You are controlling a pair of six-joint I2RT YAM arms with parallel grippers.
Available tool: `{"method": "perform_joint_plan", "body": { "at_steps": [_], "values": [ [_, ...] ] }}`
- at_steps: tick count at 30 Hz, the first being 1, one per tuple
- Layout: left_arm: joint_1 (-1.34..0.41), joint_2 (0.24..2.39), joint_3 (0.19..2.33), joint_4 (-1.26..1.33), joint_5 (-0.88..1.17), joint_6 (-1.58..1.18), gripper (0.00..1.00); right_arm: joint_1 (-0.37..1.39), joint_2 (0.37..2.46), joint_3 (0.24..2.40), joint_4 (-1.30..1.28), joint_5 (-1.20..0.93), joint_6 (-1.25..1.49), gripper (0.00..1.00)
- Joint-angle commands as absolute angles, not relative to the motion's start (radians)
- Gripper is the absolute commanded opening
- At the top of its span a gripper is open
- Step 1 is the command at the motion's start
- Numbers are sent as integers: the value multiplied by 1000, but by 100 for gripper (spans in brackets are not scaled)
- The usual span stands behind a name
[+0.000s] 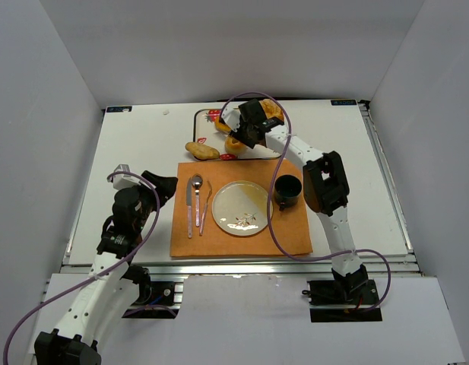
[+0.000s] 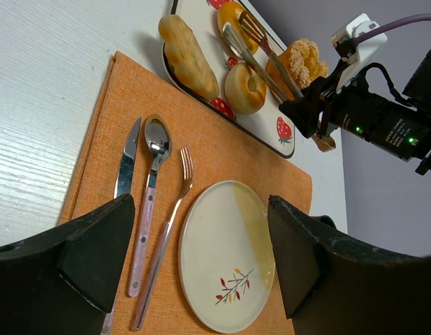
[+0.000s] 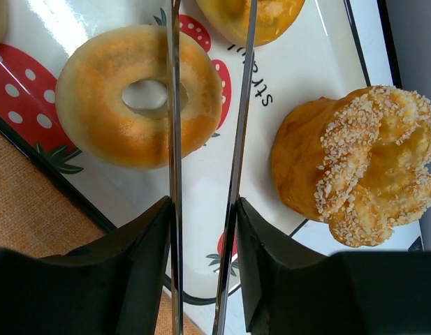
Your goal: Place the bread
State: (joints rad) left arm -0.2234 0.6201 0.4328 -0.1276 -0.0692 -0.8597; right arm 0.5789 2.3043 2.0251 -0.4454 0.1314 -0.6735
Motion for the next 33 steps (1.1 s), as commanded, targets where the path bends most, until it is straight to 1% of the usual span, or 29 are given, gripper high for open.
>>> {"method": "perform_joint_plan", "body": {
  "at_steps": [1, 3, 6, 7, 9, 10, 12, 16, 18, 21, 22, 23, 25, 26, 28, 29, 30, 31, 32, 33],
  "values": [
    [-219, 611, 433, -129, -78, -867, 86, 584, 2298, 2057, -402, 140, -683, 45],
    [-221, 614, 434, -127, -80, -867, 86, 584, 2298, 2057, -403, 137, -684, 42],
    [-221, 618, 437, -126, -78, -865, 86, 583, 2292, 2057, -411, 127, -681, 32],
    [-219, 617, 439, -126, -78, -865, 86, 583, 2289, 2057, -413, 124, -680, 26],
    [-219, 617, 442, -129, -80, -865, 86, 583, 2272, 2057, -417, 109, -670, 20],
    [-219, 614, 442, -129, -78, -865, 86, 583, 2264, 2057, -422, 103, -666, 15],
    [-221, 611, 446, -132, -81, -865, 86, 580, 2234, 2057, -426, 78, -647, 8],
    [-219, 607, 446, -132, -84, -865, 86, 572, 2157, 2037, -437, 11, -603, 4],
    [-219, 606, 445, -126, -83, -868, 86, 568, 2097, 2013, -436, -66, -571, 4],
    [-219, 606, 442, -114, -83, -873, 85, 568, 1987, 1903, -423, -150, -546, 3],
    [-219, 606, 445, -114, -83, -873, 85, 568, 1955, 1813, -396, -167, -539, 3],
    [-221, 606, 446, -117, -83, -873, 85, 569, 1886, 1769, -391, -188, -537, 3],
    [-219, 601, 449, -121, -84, -868, 83, 569, 1812, 1679, -406, -261, -554, 3],
    [-219, 600, 449, -123, -84, -867, 82, 569, 1730, 1575, -414, -287, -561, 3],
    [-221, 595, 445, -117, -80, -868, 70, 569, 1643, 1462, -477, -376, -619, 3],
    [-221, 591, 439, -106, -78, -870, 59, 568, 1547, 1340, -485, -408, -633, 3],
    [-219, 589, 437, -103, -77, -873, 27, 568, 1498, 1283, -491, -425, -646, 3],
    [-219, 589, 434, -101, -77, -876, 13, 568, 1453, 1229, -509, -429, -661, 3],
    [-219, 589, 433, -95, -75, -879, 4, 569, 1366, 1182, -534, -433, -685, 3],
    [-221, 591, 428, -92, -74, -880, 1, 569, 1324, 1102, -546, -434, -693, 3]
  ]
}}
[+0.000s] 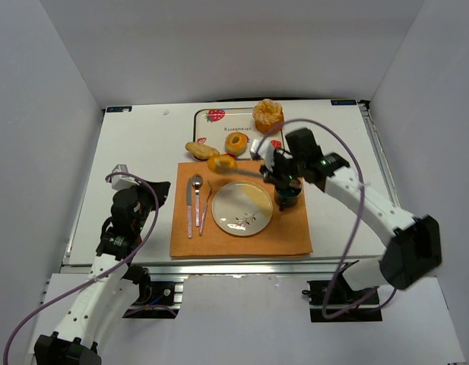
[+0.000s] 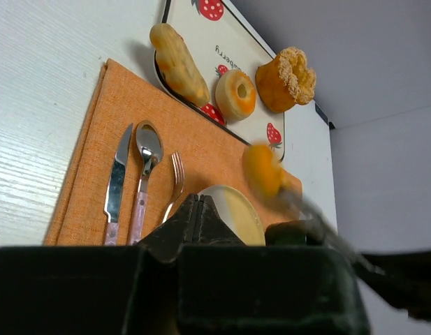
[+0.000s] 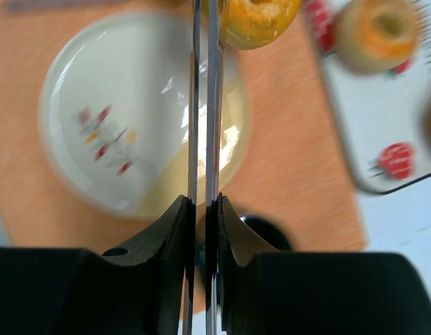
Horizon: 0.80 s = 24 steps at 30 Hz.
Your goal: Place the bread
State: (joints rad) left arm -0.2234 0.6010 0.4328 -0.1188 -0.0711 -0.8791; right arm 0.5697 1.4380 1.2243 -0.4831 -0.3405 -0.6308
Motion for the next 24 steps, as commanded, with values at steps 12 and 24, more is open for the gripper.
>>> {"method": "perform_joint_plan", "body": {
  "at_steps": [12, 24],
  "values": [
    [-219, 666, 459, -60, -41, -867, 66, 569, 1066, 831, -612, -370, -733, 14],
    [-219, 583, 431, -92, -64, -893, 67, 569, 1057, 818, -635, -400, -747, 51]
  ]
}}
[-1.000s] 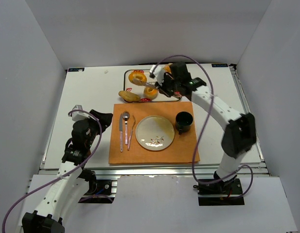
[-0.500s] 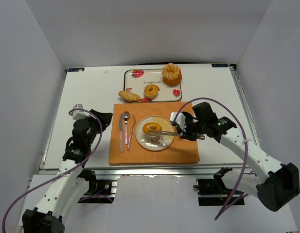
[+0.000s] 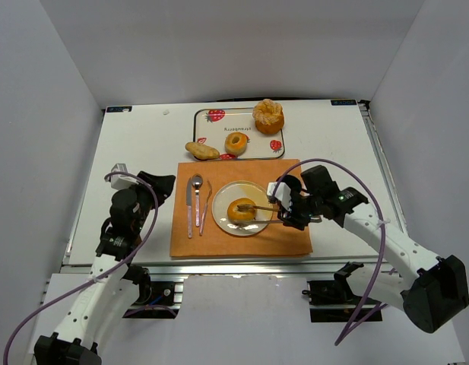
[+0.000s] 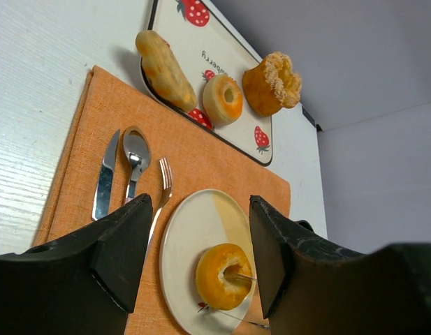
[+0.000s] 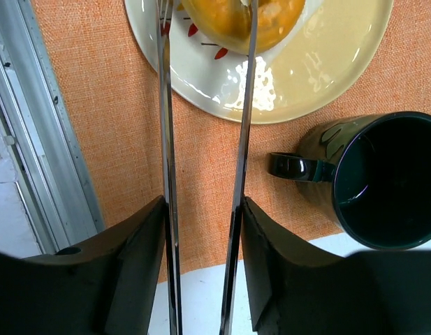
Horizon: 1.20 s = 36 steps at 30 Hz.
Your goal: Place the bread
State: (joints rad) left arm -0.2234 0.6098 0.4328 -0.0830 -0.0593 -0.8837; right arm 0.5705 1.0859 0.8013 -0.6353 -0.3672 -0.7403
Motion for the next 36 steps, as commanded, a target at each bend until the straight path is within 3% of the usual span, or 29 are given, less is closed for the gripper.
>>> {"method": "perform_joint_plan", "body": {
  "at_steps": [1, 17, 19, 20, 21, 22, 23, 27, 29, 30, 31, 34, 36],
  "values": [
    [-219, 577, 428, -94, -64, -896, 67, 569, 1045, 821, -638, -405, -747, 51],
    [-219, 601, 422, -57, -34, -897, 64, 568, 969, 937, -649, -422, -686, 48],
    [-219, 612, 417, -35, -19, -900, 44, 557, 962, 951, -600, -390, -603, 43],
    [-219, 615, 414, -31, -12, -902, 33, 545, 963, 965, -538, -335, -563, 31],
    [-219, 626, 414, -23, -2, -903, 9, 508, 974, 971, -500, -292, -514, 22],
    [-219, 630, 414, -15, -2, -904, 1, 470, 985, 976, -470, -252, -439, 14],
    [-219, 635, 414, -11, -2, -904, 0, 422, 995, 989, -428, -265, -411, 0],
    [-221, 663, 423, 6, 69, -894, 0, 49, 1086, 977, -341, -368, -296, 0],
    [-219, 686, 426, 29, 87, -890, 3, -33, 1124, 944, -277, -345, -293, 0],
    [-221, 696, 423, 44, 101, -890, 9, -82, 1171, 898, -250, -324, -291, 0],
    [-221, 706, 423, 51, 123, -891, 25, -107, 1201, 879, -239, -305, -296, 0],
    [-224, 745, 428, 55, 172, -881, 50, -185, 1313, 824, -163, -284, -282, 0],
    [-235, 768, 439, 38, 187, -861, 57, -227, 1380, 792, -102, -285, -279, 0]
  ]
}}
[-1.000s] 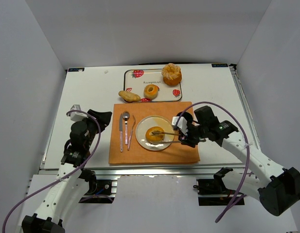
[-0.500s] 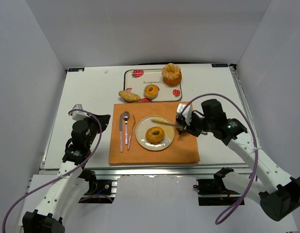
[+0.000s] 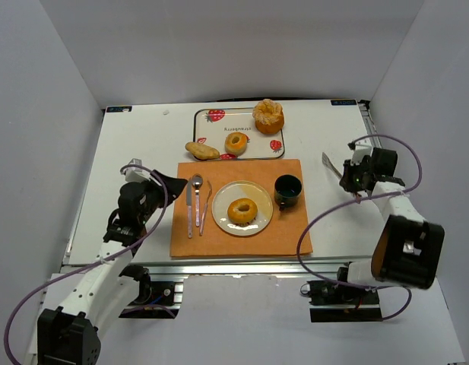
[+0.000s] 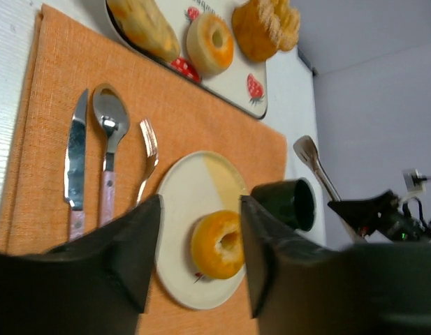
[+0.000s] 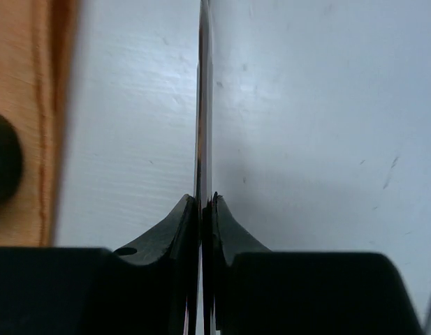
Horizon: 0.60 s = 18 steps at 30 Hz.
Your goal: Place the bread
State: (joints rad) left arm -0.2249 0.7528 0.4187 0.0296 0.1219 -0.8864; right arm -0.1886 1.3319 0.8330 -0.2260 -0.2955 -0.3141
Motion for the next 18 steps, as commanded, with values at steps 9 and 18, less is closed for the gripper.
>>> {"method": "perform_joint_plan", "body": {
  "at_steps": [9, 18],
  "values": [
    [-408, 868, 462, 9, 155, -795, 68, -250, 1566, 753, -118, -322, -403, 44],
    [-603, 1017, 574, -107, 34, -658, 70, -262, 1510, 807, -192, -313, -456, 74]
  ]
}}
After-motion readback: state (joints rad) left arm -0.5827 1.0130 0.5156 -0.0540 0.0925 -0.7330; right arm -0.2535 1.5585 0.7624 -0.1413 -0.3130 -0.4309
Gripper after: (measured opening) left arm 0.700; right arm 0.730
